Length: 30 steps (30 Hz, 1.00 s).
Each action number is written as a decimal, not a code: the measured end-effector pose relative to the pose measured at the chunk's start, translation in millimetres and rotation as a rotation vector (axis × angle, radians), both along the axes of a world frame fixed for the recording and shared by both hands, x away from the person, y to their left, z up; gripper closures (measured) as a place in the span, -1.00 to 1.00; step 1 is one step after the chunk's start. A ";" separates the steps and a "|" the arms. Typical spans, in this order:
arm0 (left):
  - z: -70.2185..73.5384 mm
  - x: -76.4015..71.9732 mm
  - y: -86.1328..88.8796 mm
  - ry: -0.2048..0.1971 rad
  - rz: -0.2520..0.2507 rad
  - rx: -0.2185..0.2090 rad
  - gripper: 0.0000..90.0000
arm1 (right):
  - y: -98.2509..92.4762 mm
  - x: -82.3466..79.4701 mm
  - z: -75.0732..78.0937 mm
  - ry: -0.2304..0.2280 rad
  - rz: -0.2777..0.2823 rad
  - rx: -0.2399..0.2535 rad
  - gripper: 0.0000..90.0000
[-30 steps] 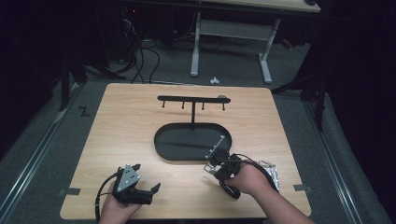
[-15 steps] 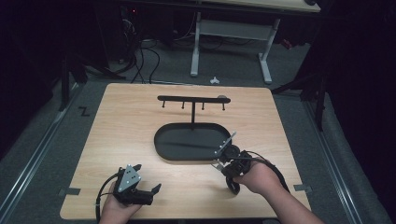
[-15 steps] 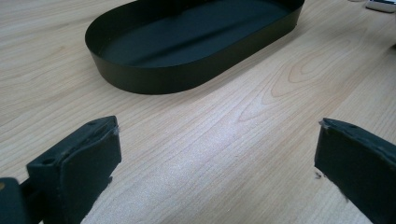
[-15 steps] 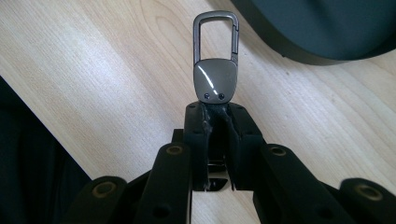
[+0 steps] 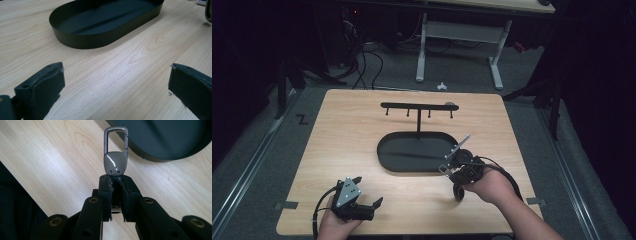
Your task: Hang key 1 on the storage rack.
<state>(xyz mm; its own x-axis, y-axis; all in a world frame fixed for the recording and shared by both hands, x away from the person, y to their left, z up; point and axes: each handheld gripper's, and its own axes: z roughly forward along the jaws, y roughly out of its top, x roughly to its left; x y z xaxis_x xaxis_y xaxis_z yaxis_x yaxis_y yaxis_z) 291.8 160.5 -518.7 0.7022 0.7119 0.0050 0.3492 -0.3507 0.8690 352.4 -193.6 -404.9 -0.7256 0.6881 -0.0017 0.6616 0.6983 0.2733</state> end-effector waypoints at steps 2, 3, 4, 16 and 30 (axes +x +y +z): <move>0.1 -1.5 2.2 0.001 0.004 0.003 -0.97 | -0.5 1.9 2.4 -0.008 -0.001 -0.002 0.78; -0.1 -2.6 3.4 0.000 0.009 0.003 -0.97 | -0.9 2.7 3.3 -0.010 -0.002 0.002 0.78; -0.3 -3.6 4.6 -0.001 0.013 0.005 -0.97 | -1.1 3.8 5.1 -0.014 -0.003 0.000 0.78; -0.1 -12.2 18.6 -0.004 0.047 0.007 -0.97 | -4.2 21.7 22.4 -0.060 -0.025 0.031 0.79; 0.0 -11.3 17.7 -0.001 0.040 0.005 -0.97 | 2.1 47.2 42.1 -0.085 -0.068 0.040 0.79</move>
